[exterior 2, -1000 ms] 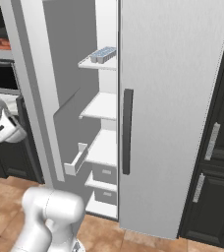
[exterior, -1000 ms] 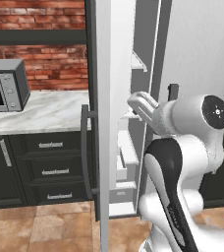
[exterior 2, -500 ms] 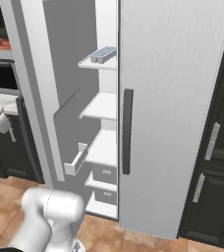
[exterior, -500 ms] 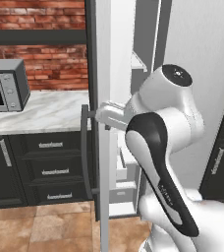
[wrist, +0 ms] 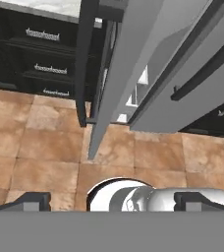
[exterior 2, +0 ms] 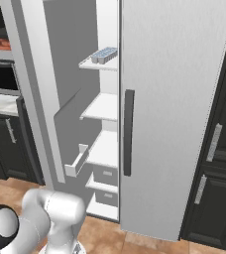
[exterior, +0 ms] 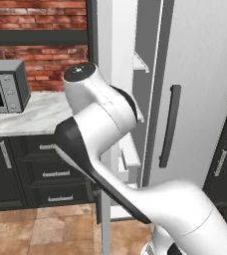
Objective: The ice cube tray has been filled with water. Take the tray and place it in the freezer to make ice. Close the freezer door after placing the tray.
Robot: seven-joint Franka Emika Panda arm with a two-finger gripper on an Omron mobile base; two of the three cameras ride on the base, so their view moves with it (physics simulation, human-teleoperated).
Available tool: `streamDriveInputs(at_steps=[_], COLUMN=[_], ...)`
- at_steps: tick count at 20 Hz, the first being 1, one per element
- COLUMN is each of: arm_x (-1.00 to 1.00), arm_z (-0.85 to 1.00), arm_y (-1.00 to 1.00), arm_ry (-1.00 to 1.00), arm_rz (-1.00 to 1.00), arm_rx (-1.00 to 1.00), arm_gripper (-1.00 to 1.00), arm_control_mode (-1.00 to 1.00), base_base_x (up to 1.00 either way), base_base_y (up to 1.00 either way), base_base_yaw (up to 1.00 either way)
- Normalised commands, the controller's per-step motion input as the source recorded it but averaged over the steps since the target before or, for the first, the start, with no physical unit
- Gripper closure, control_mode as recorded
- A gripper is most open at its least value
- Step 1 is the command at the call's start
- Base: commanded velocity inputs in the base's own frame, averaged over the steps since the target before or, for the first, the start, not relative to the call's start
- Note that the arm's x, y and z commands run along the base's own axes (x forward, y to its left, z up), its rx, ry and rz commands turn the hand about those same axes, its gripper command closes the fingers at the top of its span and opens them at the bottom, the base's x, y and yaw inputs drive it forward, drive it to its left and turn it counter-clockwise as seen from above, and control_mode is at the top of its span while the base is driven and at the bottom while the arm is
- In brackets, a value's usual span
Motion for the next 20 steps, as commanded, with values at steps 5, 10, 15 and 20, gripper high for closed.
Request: streamDriveInputs(at_steps=[5, 10, 15, 20], arm_x=[0.06, 0.14, 0.21, 0.13], arm_z=[-0.49, -0.48, -0.31, -0.25], arm_y=[0.14, 0.0, 0.0, 0.0], arm_ry=[-0.07, -0.11, -0.07, -0.07], arm_rz=[0.08, 0.07, 0.09, 0.11], arm_rx=[-0.27, -0.07, 0.0, -0.1], arm_gripper=[-1.0, -1.0, -1.0, -1.0], arm_control_mode=[-1.0, -1.0, -1.0, -1.0], base_base_x=[0.0, 0.0, 0.0, 0.0], base_base_y=[0.0, 0.0, 0.0, 0.0], base_base_yaw=[0.0, 0.0, 0.0, 0.0])
